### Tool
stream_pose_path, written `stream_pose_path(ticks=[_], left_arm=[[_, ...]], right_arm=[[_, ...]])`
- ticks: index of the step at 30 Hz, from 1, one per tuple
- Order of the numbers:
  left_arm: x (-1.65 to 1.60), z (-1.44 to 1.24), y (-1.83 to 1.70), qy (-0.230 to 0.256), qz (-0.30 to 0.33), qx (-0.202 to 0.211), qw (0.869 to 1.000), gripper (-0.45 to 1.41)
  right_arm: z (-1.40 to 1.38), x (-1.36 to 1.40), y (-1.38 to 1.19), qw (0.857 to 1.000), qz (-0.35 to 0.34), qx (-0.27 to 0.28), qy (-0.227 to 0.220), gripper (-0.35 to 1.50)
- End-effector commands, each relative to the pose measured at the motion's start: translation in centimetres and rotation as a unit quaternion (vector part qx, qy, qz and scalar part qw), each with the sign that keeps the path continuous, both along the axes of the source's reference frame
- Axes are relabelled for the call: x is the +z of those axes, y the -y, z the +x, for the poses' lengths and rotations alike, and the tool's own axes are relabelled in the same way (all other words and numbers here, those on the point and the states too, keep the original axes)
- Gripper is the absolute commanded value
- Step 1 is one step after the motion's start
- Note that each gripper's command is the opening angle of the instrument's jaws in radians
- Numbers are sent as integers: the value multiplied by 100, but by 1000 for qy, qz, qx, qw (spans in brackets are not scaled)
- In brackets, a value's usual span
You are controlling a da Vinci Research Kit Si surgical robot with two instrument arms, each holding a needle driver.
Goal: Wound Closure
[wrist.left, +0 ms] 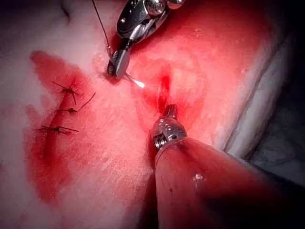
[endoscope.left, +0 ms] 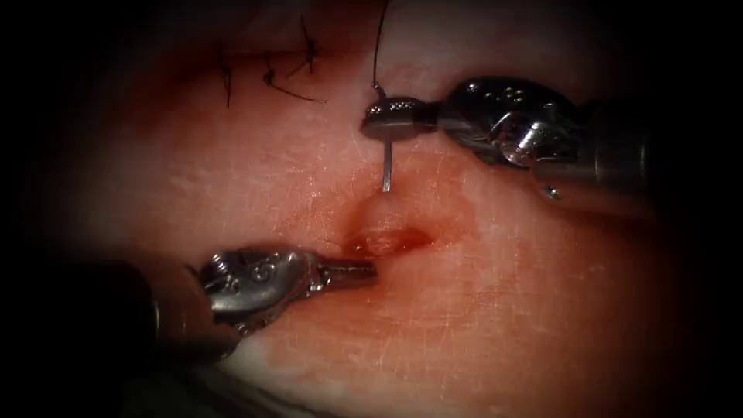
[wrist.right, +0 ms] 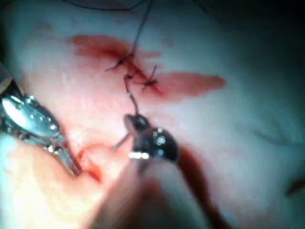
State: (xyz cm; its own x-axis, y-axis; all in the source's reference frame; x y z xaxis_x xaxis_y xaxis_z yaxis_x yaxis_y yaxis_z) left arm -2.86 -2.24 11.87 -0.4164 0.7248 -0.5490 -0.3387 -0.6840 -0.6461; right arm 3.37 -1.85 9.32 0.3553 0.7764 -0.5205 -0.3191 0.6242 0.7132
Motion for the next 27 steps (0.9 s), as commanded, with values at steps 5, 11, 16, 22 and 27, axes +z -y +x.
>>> stream_pose_path(ticks=[5,11,16,22,27], left_arm=[[7,-5,6,1,2,1,1000,-16],[7,-6,6,1,2,1,1000,-16],[7,-6,7,1,2,1,1000,-16],[7,-6,7,1,2,1,1000,-16],[7,-6,7,1,2,1,1000,-16]], right_arm=[[9,7,0,1000,0,0,-1,-35],[9,7,-1,1000,0,1,-2,-35],[7,7,-4,1000,1,1,-2,-35],[7,7,-4,1000,6,4,-3,-35],[7,5,-2,999,49,11,-11,-35]])
